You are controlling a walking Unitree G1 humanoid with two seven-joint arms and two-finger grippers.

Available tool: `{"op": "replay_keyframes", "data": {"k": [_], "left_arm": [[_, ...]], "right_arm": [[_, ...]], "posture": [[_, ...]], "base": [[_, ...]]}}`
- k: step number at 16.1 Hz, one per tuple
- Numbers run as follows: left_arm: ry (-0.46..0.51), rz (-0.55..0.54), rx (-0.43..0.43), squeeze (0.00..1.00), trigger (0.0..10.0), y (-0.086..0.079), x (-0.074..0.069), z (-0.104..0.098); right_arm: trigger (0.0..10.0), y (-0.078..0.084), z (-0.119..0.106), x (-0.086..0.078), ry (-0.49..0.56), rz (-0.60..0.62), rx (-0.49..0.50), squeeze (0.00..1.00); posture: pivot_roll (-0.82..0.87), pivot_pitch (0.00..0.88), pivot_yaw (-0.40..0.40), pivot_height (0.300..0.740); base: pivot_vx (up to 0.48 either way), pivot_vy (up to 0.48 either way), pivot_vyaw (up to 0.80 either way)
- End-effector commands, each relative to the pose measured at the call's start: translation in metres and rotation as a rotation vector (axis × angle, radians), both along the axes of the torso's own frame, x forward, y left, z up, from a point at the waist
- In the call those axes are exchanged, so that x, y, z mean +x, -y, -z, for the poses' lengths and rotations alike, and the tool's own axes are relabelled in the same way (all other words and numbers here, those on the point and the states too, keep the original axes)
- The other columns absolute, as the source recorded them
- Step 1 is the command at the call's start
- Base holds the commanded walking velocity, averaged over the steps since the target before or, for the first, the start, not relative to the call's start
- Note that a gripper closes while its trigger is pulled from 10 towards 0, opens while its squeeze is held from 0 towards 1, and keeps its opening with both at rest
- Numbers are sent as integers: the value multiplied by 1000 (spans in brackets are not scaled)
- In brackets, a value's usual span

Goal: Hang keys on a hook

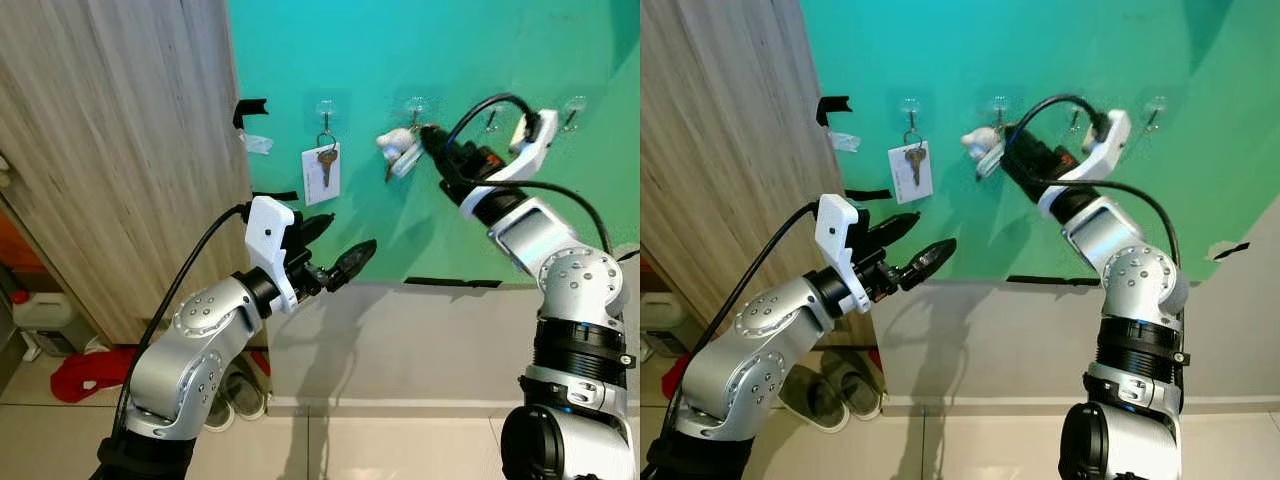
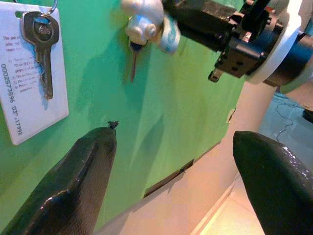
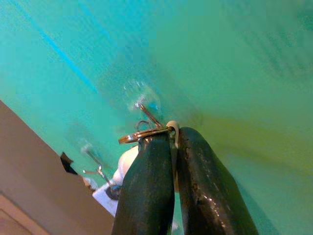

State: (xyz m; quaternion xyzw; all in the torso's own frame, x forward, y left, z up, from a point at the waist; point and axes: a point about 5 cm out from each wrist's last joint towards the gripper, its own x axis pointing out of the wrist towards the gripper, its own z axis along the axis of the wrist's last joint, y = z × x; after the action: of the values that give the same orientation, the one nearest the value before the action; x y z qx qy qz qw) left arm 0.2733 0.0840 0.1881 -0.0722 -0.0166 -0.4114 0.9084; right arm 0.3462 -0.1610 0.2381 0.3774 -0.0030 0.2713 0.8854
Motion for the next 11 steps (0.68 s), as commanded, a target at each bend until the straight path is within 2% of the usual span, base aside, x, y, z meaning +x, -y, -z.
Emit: {"op": "replay_keyframes", "data": {"k": [1,9,11], "left_arm": [[-25,17,2,0,10000,2,-2,3],[-56,21,-28,0,10000,5,-4,4],[-65,22,-29,0,10000,4,-4,5]], "right_arm": [[0,-2,-1,0,-23,-21,18,0],[0,-6,3,0,-93,-57,89,0],[0,-2,13,2,-149,-18,151,0]], "posture": [[88,0,-5,740],[89,0,-14,740],[88,0,-13,740]], "base": [[0,0,0],[0,0,0],[0,0,0]]}}
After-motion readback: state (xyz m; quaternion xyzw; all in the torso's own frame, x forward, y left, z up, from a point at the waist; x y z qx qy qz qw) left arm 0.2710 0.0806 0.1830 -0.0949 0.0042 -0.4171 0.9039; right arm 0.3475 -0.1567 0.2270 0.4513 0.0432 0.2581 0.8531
